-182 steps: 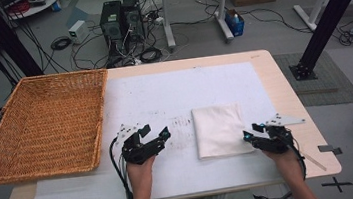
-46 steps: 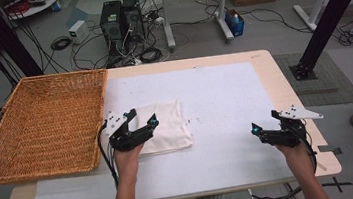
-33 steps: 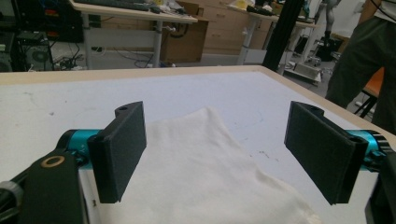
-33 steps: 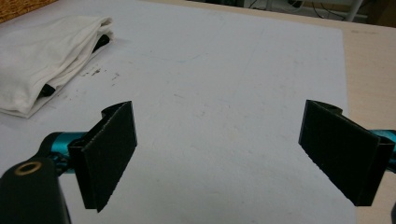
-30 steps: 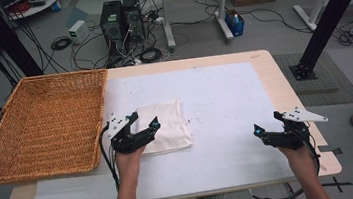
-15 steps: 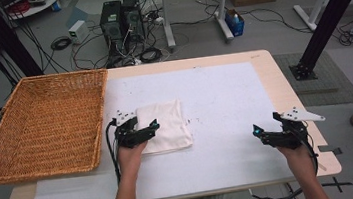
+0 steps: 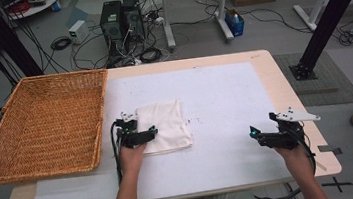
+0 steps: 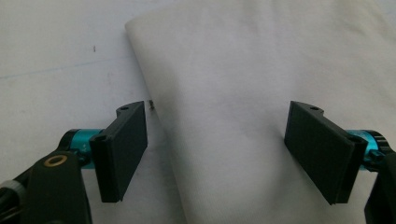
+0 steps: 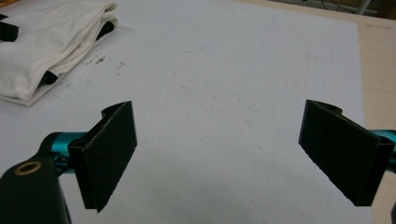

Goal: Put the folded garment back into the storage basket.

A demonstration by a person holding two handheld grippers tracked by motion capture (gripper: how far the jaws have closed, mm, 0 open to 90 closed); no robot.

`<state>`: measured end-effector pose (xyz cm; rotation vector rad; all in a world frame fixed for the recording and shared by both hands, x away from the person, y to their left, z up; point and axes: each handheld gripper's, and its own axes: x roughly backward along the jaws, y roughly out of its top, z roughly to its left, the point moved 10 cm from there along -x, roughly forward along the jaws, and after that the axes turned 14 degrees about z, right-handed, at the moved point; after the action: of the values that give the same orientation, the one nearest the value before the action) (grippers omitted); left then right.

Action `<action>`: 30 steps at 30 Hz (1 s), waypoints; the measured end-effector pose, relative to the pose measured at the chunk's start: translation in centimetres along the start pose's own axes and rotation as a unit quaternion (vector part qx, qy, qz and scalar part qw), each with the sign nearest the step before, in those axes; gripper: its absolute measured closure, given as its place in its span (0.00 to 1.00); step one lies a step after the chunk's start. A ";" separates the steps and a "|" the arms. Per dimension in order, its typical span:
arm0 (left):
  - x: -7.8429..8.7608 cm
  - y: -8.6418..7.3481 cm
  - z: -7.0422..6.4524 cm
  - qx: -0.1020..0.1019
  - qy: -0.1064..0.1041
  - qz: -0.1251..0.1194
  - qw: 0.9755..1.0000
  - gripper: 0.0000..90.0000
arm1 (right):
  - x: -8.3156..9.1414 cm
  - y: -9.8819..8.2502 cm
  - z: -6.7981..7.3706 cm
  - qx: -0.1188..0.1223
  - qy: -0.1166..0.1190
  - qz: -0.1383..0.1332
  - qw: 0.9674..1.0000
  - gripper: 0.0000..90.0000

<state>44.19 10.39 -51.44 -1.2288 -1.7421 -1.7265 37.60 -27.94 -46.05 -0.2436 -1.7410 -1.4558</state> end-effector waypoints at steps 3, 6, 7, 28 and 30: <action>0.0 0.0 0.1 0.000 0.003 0.000 1.000 0.25 | -0.1 0.0 0.0 -0.003 0.000 0.000 1.000 0.12; 0.1 0.0 0.1 -0.002 0.002 0.001 1.000 0.27 | -0.1 0.1 0.0 -0.005 0.000 -0.001 1.000 0.12; 0.1 0.0 0.1 -0.001 -0.002 -0.002 1.000 0.30 | -0.1 0.1 -0.1 -0.005 0.000 -0.001 1.000 0.12; 4.3 2.2 -4.7 -0.116 -0.185 -0.124 0.968 0.91 | -0.5 0.5 -0.8 -0.022 0.005 -0.003 1.000 0.12; 5.6 3.0 -5.8 -0.139 -0.204 -0.146 0.958 0.91 | -0.5 0.6 -0.8 -0.022 0.007 -0.004 1.000 0.12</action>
<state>41.85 6.23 -44.32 -1.6113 -2.0483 -2.0551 38.67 -28.34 -45.99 -0.2501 -1.7014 -1.4991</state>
